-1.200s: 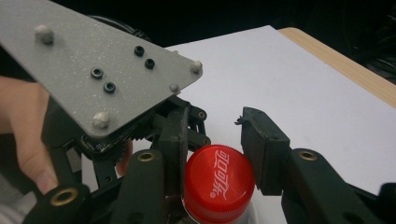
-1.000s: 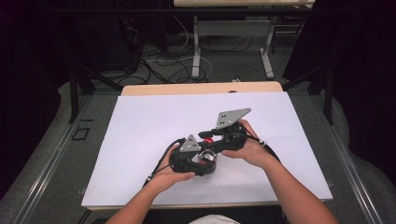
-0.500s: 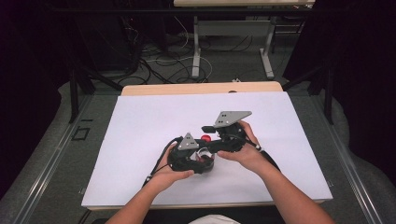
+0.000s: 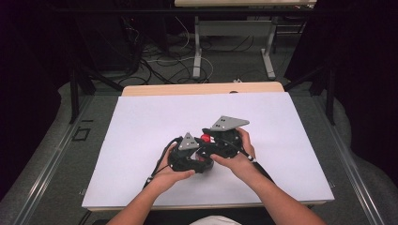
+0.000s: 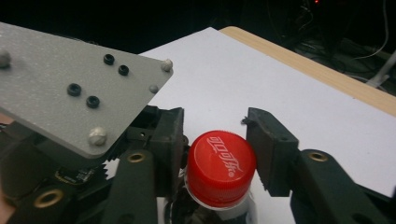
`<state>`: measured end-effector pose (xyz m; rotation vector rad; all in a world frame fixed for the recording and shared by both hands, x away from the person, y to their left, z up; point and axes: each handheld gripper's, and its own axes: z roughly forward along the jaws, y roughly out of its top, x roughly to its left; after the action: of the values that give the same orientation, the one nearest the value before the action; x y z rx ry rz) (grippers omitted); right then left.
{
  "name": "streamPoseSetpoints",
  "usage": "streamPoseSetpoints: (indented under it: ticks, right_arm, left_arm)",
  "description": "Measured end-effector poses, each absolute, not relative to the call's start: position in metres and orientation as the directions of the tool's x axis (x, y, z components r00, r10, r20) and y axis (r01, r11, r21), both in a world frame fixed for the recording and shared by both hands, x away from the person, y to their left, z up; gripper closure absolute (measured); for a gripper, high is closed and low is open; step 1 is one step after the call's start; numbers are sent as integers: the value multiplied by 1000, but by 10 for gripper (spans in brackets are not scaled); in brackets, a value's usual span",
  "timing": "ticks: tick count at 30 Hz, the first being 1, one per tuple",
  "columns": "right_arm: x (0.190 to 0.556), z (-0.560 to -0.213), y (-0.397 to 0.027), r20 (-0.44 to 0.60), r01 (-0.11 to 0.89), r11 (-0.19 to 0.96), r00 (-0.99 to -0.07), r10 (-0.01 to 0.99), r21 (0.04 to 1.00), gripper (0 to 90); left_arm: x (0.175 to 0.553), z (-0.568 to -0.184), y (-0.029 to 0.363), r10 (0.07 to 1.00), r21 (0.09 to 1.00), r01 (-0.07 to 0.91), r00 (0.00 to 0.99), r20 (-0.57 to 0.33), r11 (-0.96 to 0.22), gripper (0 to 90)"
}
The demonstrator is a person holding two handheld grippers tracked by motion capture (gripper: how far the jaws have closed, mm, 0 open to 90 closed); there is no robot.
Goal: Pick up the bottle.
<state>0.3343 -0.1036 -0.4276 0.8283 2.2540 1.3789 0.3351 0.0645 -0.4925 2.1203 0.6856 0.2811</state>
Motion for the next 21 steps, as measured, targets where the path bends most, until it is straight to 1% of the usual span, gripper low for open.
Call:
streamPoseSetpoints:
  ticks: [2,5,6,9,10,13,15,16,17,18,21]
  right_arm:
    - [335,-428,-104,-18,280,352,-759,651,893,605]
    - [335,-428,-105,-23,274,361,-768,640,892,608]
    - [337,-427,-106,-21,270,374,-787,616,887,610]
    - [340,-427,-108,-9,272,386,-807,590,881,612]
    - [343,-426,-110,-12,262,398,-823,568,879,613]
    - [347,-424,-114,3,254,421,-859,513,871,613]
    - [354,-423,-118,10,225,453,-903,429,863,614]
    - [354,-423,-118,10,225,453,-903,429,863,614]
    - [357,-422,-119,10,211,466,-918,397,859,614]
    - [358,-421,-120,24,214,470,-925,379,856,614]
    - [365,-419,-124,22,162,498,-961,275,852,615]
  left_arm:
    - [334,-493,64,572,801,374,819,-49,-467,297]
    - [334,-493,64,568,800,374,821,-51,-470,298]
    - [335,-492,65,552,784,372,833,-46,-497,298]
    - [334,-492,65,546,782,371,837,-48,-500,298]
    - [334,-493,64,552,792,361,833,-36,-493,298]
    - [333,-493,63,546,794,359,837,-40,-491,298]
    - [333,-492,64,528,782,362,848,-50,-508,298]
    - [332,-492,64,528,782,365,848,-55,-506,298]
    - [332,-493,63,531,793,357,846,-51,-493,298]
    - [331,-493,63,532,792,368,844,-64,-488,298]
    - [330,-492,64,511,793,354,857,-63,-496,298]
